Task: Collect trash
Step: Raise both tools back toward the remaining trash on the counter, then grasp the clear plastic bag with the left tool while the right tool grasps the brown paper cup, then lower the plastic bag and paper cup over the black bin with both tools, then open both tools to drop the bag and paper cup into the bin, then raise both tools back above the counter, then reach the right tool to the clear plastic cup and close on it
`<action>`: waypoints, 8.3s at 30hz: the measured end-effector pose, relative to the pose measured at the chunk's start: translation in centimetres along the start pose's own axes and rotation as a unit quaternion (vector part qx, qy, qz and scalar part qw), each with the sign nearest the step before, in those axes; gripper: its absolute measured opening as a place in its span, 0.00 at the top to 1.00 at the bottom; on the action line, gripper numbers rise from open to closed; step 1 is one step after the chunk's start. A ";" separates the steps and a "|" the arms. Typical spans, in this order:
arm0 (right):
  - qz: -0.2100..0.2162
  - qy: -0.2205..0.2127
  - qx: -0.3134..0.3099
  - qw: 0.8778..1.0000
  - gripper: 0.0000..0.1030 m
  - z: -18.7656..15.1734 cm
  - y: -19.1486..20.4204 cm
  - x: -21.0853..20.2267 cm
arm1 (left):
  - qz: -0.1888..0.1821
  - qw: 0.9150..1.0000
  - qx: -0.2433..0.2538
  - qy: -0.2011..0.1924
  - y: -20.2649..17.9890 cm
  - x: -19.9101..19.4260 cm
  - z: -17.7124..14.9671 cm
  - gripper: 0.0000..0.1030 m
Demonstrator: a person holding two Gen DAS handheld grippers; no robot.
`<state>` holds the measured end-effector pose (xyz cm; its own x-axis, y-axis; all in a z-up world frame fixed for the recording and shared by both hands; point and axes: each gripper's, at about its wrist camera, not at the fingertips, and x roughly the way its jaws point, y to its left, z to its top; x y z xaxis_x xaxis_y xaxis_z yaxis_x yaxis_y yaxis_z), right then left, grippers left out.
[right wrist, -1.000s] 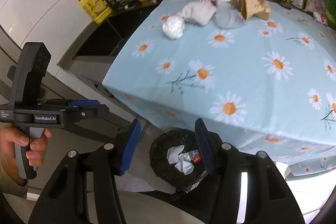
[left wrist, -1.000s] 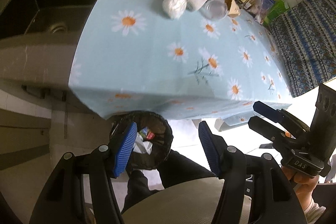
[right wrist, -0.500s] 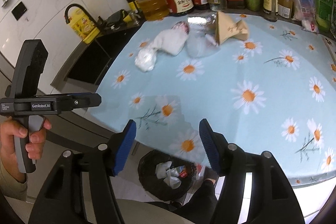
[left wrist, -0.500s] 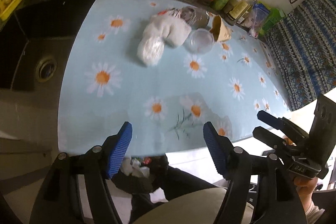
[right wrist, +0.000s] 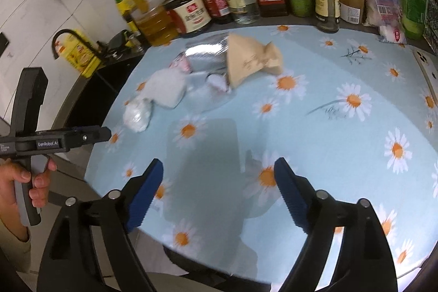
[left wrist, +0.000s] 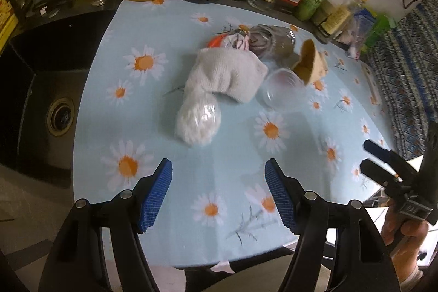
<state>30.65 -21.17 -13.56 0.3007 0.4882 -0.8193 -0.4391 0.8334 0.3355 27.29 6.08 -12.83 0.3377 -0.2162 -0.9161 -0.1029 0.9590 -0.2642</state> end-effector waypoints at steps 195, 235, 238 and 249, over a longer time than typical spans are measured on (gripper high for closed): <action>0.043 0.175 0.037 0.983 0.18 -18.0 12.0 7.8 | -0.041 0.983 -0.082 0.157 7.0 5.8 -25.6 0.41; 0.015 0.009 0.003 1.000 0.18 -4.6 7.2 -1.2 | -0.033 0.999 0.013 0.008 0.4 -4.5 -11.5 0.41; 0.017 0.016 -0.008 1.000 0.18 -2.6 6.7 -0.2 | -0.027 1.000 0.010 0.005 0.1 -4.0 -9.3 0.41; 0.026 0.026 -0.038 0.999 0.17 4.1 4.6 3.0 | -0.012 1.000 0.012 -0.009 -1.5 -2.7 -2.4 0.41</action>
<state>33.01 -14.76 -12.57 0.2328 0.5147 -0.8252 -0.5172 0.7841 0.3432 24.25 4.78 -10.67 0.3562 -0.2368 -0.9039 -0.0711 0.9577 -0.2789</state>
